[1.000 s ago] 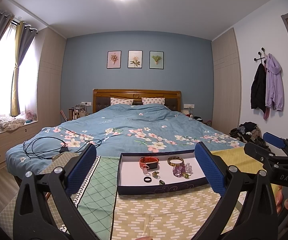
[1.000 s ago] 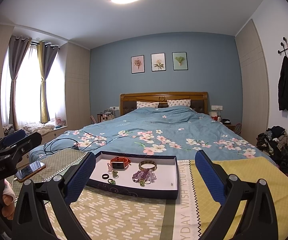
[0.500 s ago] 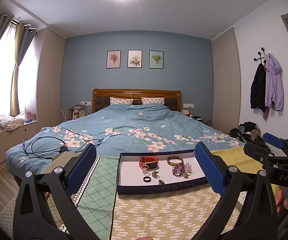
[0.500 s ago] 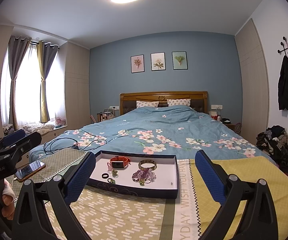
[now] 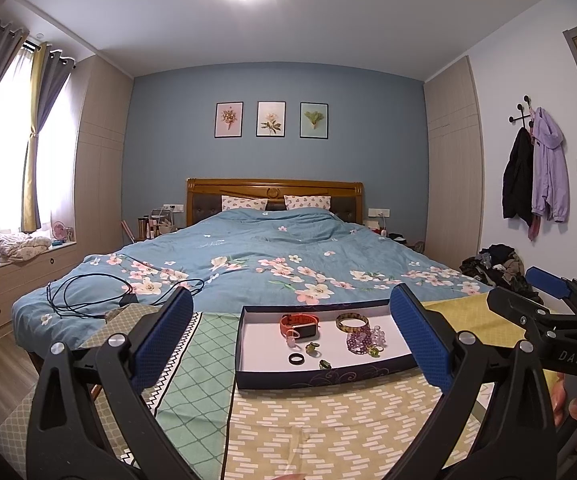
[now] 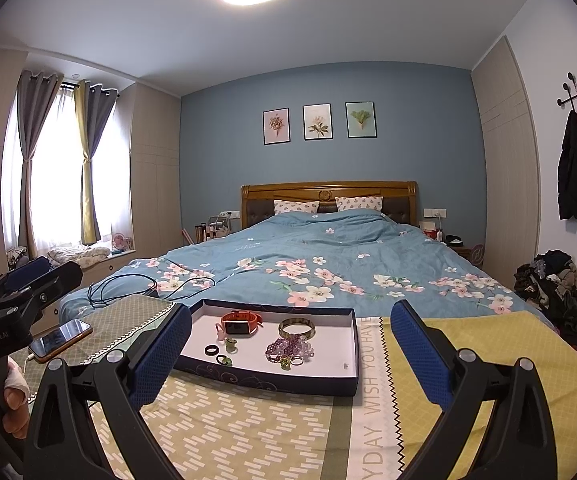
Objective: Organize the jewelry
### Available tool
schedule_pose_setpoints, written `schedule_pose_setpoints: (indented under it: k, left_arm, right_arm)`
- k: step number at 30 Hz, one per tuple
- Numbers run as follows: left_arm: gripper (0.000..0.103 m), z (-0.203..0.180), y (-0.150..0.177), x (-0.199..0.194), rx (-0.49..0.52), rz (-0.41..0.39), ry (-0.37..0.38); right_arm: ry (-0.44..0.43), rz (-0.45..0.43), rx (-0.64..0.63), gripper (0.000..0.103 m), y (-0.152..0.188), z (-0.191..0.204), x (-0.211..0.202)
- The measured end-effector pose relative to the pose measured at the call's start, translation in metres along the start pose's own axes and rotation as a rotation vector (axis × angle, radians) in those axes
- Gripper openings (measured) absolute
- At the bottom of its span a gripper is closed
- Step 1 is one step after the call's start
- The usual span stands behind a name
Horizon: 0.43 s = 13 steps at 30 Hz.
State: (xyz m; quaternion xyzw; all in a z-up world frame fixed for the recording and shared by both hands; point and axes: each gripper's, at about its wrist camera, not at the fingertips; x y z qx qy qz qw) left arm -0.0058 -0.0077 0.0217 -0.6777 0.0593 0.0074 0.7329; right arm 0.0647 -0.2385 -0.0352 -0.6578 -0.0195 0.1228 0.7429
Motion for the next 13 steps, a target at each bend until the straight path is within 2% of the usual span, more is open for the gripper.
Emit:
schedule_pose_setpoints:
  k: [8, 10, 13]
  left_arm:
    - [0.097, -0.003, 0.001, 0.003, 0.022, 0.022, 0.007]
    - [0.097, 0.000, 0.004, 0.011, 0.012, 0.058, 0.008]
    - [0.097, 0.010, 0.012, 0.032, -0.007, 0.159, 0.030]
  right_arm:
    - [0.007, 0.022, -0.001, 0.096, 0.003, -0.003, 0.004]
    - [0.019, 0.047, 0.003, 0.096, 0.004, -0.011, 0.007]
    - [0.084, 0.153, -0.017, 0.096, 0.008, -0.037, 0.027]
Point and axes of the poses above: each gripper's, at about its wrist camera, not at the fingertips, and x roughly the way its jaws point, z to its left, y to its underside, and after that the axes turned 6 degrees about x, right-handed
